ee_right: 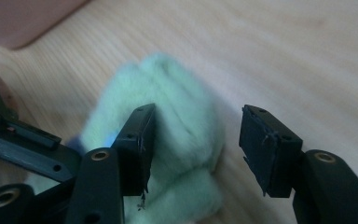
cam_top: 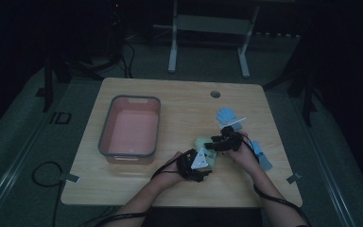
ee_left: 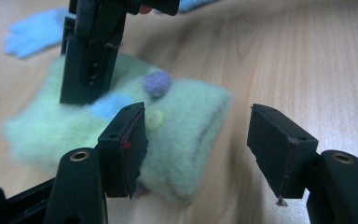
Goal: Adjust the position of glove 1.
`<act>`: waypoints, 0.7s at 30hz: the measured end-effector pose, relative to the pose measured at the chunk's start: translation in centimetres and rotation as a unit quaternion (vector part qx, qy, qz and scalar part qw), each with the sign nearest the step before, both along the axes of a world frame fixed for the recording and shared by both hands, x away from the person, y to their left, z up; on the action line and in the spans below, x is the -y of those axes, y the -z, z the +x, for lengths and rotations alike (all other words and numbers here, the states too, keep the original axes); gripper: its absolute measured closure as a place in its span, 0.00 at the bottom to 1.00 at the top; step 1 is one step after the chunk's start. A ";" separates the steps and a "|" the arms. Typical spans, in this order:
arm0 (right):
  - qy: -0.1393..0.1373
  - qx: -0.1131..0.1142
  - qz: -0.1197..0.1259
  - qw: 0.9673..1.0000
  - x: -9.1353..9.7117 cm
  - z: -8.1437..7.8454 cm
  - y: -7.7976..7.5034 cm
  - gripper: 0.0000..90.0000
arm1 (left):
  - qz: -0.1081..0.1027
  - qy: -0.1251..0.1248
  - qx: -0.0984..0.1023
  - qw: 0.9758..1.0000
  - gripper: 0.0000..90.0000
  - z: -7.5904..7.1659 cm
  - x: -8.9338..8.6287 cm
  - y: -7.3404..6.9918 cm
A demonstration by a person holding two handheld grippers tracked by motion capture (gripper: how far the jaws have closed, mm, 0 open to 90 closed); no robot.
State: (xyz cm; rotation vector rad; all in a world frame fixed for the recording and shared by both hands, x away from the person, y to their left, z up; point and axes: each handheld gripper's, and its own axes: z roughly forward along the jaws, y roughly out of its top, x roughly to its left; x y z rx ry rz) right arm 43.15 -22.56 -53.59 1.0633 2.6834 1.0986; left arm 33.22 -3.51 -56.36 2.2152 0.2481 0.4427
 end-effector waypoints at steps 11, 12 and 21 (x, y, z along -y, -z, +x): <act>-0.014 -0.038 0.026 0.999 0.0 0.1 0.9 0.73 | 0.034 -0.026 0.041 0.998 0.69 0.1 0.6 0.3; -0.014 -0.036 0.024 0.999 -0.1 0.1 0.8 0.75 | 0.032 -0.027 0.033 0.999 0.73 0.3 0.6 0.0; -0.011 -0.035 0.024 0.999 -0.2 -0.4 -0.7 0.82 | 0.053 -0.016 0.017 0.998 0.81 0.6 0.8 -1.8</act>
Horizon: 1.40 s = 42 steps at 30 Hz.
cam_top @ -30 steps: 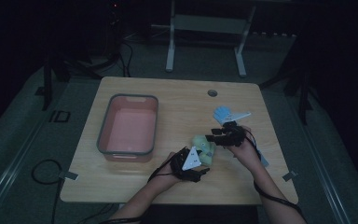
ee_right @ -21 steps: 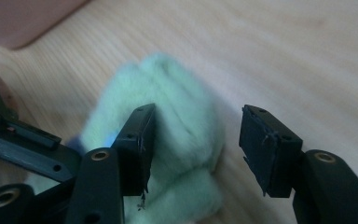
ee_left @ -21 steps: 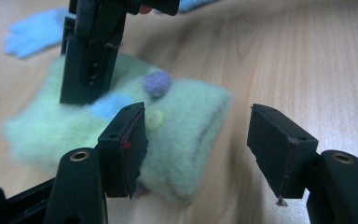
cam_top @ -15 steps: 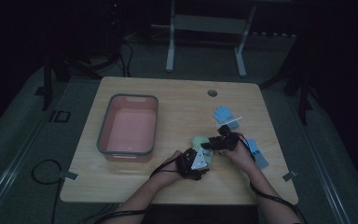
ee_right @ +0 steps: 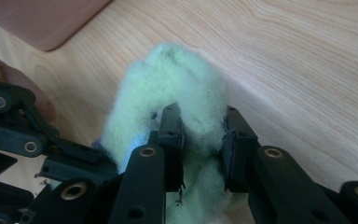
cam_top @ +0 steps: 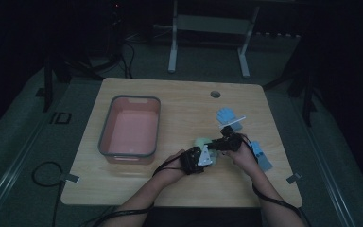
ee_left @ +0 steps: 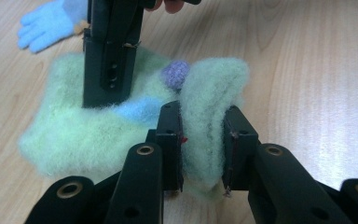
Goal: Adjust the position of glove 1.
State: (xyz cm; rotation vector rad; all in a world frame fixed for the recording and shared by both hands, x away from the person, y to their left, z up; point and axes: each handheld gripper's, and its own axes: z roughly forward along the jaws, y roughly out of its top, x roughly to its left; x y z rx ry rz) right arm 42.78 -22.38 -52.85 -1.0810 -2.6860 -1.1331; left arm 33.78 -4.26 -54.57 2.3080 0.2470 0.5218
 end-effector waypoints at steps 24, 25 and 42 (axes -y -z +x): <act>0.009 0.043 0.053 0.998 -1.9 -0.3 -6.6 0.82 | 0.017 0.005 0.022 1.000 0.82 0.5 -3.2 -7.7; 0.008 0.044 0.055 0.998 -2.2 -0.3 -6.8 0.82 | 0.017 0.005 0.022 1.000 0.82 0.5 -3.2 -7.7; -0.020 0.060 0.049 0.997 -8.0 0.4 -9.3 0.82 | 0.033 -0.021 0.043 0.998 0.82 0.3 -9.0 -10.1</act>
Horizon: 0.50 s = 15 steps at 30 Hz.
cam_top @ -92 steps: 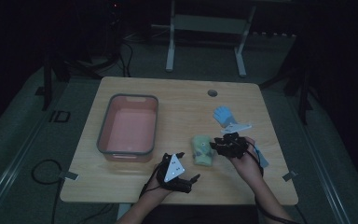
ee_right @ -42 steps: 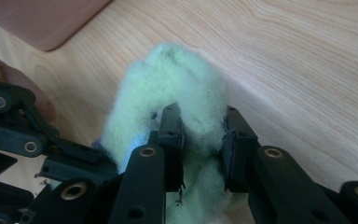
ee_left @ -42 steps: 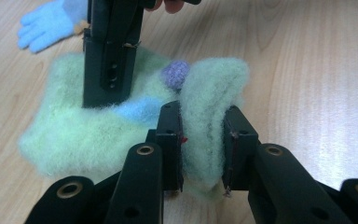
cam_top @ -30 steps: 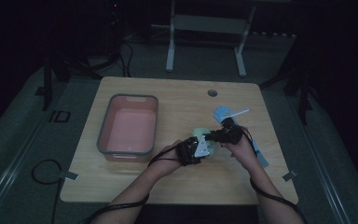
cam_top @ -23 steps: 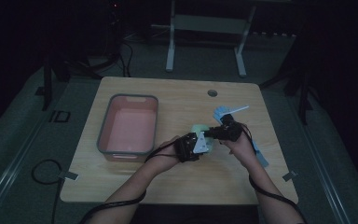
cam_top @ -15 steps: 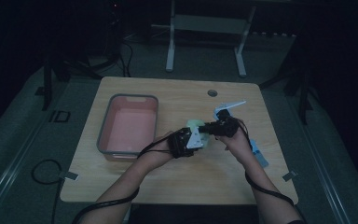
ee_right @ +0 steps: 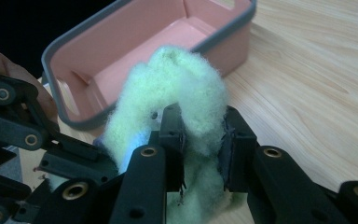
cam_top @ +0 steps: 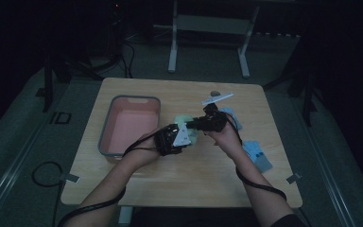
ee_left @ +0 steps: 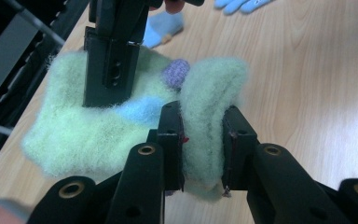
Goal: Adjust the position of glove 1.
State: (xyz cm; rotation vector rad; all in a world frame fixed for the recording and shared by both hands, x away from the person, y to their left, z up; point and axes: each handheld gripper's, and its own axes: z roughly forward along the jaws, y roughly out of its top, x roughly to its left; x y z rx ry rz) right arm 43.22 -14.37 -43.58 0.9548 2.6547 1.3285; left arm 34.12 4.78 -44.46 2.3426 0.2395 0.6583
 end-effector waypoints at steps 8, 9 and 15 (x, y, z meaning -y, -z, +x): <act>-0.005 -0.001 0.006 1.000 -3.9 0.9 -0.6 0.82 | 0.012 -0.014 0.002 1.000 0.82 0.5 -3.1 -0.6; -0.006 -0.003 0.008 1.000 -4.3 1.0 -0.6 0.82 | 0.013 -0.015 0.001 1.000 0.82 0.6 -3.6 -0.7; -0.009 -0.001 0.018 1.000 -7.0 1.3 -0.5 0.82 | 0.022 -0.025 0.003 0.999 0.82 0.6 -6.3 -0.8</act>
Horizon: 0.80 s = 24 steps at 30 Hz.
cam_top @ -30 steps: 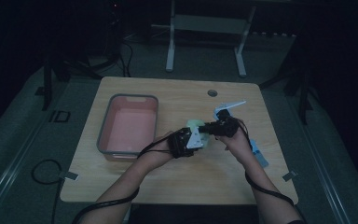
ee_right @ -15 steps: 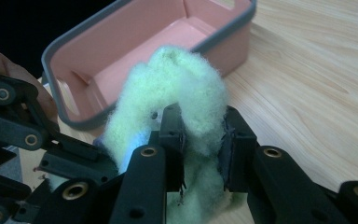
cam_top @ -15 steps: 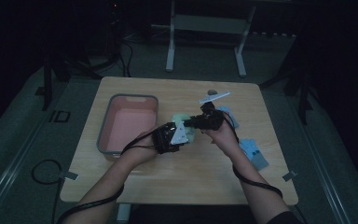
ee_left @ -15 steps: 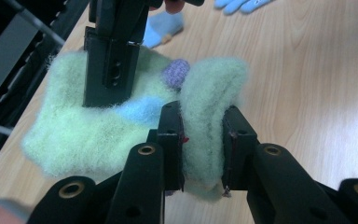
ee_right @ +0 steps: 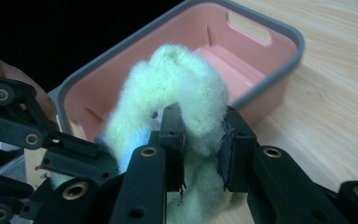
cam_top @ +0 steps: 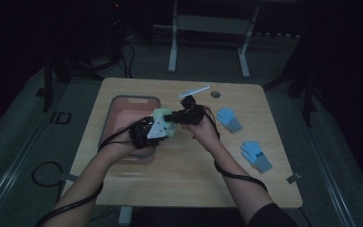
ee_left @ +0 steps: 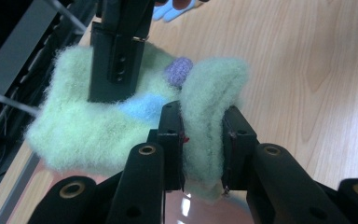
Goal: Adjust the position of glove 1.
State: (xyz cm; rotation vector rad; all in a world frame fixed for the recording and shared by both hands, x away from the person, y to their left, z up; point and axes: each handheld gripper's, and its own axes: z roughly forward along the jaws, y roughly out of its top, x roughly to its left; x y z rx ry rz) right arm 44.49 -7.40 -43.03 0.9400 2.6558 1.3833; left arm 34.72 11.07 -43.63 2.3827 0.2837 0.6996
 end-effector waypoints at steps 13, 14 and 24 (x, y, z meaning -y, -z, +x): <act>-0.023 -0.010 -0.013 1.000 -6.7 0.3 1.4 0.82 | 0.033 -0.016 -0.019 0.999 0.82 -0.1 -5.7 1.9; -0.025 -0.012 -0.014 1.000 -7.2 0.4 1.6 0.82 | 0.036 -0.013 -0.020 0.999 0.82 -0.1 -6.0 2.2; -0.022 -0.028 -0.047 0.998 -9.7 1.3 4.0 0.82 | 0.037 -0.018 -0.064 0.997 0.82 1.6 -7.4 4.7</act>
